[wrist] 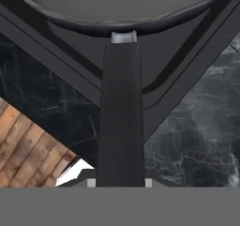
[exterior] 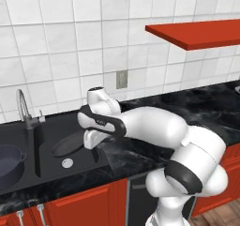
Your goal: Move the pot and pan from the stove into the sink.
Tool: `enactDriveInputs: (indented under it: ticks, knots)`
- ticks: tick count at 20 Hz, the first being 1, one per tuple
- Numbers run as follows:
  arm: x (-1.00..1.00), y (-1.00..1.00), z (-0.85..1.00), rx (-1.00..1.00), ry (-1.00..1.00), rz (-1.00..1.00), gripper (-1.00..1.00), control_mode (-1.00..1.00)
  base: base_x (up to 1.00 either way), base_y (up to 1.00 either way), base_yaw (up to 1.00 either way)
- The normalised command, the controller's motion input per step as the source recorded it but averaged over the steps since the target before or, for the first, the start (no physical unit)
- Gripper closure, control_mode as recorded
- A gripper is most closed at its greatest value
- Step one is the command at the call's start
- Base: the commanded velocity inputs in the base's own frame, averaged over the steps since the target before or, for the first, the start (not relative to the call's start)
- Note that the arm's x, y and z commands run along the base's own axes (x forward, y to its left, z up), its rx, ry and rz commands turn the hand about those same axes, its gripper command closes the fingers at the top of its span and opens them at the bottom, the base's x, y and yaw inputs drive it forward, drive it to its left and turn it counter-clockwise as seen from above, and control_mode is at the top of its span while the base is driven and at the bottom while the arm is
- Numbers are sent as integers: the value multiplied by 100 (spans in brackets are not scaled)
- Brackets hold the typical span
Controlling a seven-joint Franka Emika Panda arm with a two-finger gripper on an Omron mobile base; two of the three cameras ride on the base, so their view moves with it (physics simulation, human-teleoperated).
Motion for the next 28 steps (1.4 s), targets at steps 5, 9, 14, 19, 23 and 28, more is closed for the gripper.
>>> enactDriveInputs:
  ticks: [5, 9, 14, 19, 23, 28]
  knots:
    - [44, 33, -33, -5, 5, 0, 100, -100, 0, 0, 0]
    - [21, 25, -38, -4, 1, 0, 100, -100, 0, 0, 0]
    - [0, 4, -17, 0, -4, 0, 100, -100, 0, 0, 0]
    - [0, 4, -22, 0, -15, 0, 100, -100, 0, 0, 0]
    - [0, 2, -24, 8, -17, 0, 100, -100, 0, 0, 0]
    - [-3, 0, -20, 12, -17, 0, 100, -100, 0, 0, 0]
